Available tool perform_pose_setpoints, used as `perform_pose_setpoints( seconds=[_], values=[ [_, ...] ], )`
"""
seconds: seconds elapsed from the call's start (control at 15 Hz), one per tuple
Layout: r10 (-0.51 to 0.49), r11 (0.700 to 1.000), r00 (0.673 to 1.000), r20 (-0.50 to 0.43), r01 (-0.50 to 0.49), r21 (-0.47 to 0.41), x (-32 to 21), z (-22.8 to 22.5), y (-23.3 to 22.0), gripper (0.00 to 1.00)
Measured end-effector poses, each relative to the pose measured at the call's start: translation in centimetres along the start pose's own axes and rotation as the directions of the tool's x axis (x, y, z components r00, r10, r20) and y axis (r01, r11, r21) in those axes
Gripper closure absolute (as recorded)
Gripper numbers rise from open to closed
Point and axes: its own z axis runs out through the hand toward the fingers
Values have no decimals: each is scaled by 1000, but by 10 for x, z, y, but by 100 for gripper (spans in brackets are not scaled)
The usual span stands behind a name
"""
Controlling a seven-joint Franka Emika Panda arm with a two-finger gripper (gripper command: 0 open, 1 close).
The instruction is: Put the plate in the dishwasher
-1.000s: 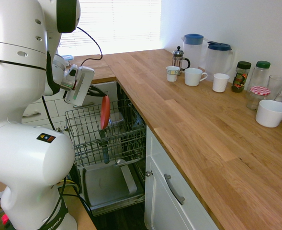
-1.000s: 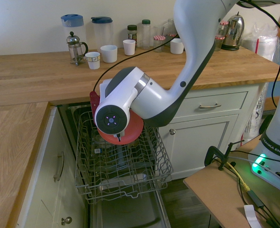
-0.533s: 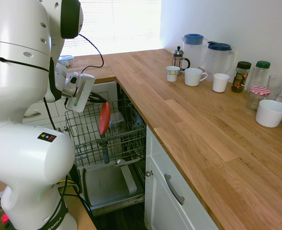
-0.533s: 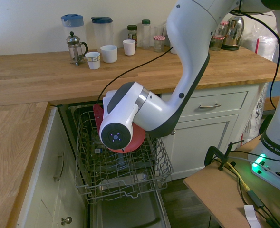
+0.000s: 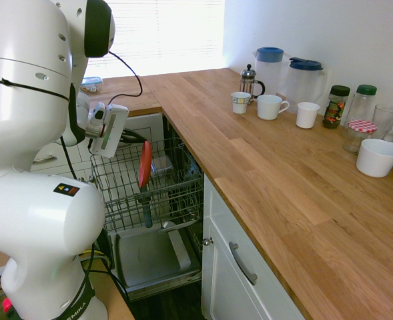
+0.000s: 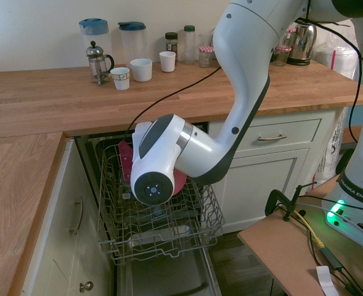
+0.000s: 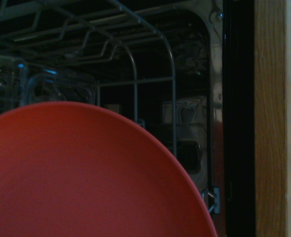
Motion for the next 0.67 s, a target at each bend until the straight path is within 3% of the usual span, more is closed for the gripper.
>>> perform_pose_setpoints(
  seconds=[0.67],
  values=[
    [-19, 999, 1000, 21, 19, 32, -15, -3, -32, 100]
  ],
)
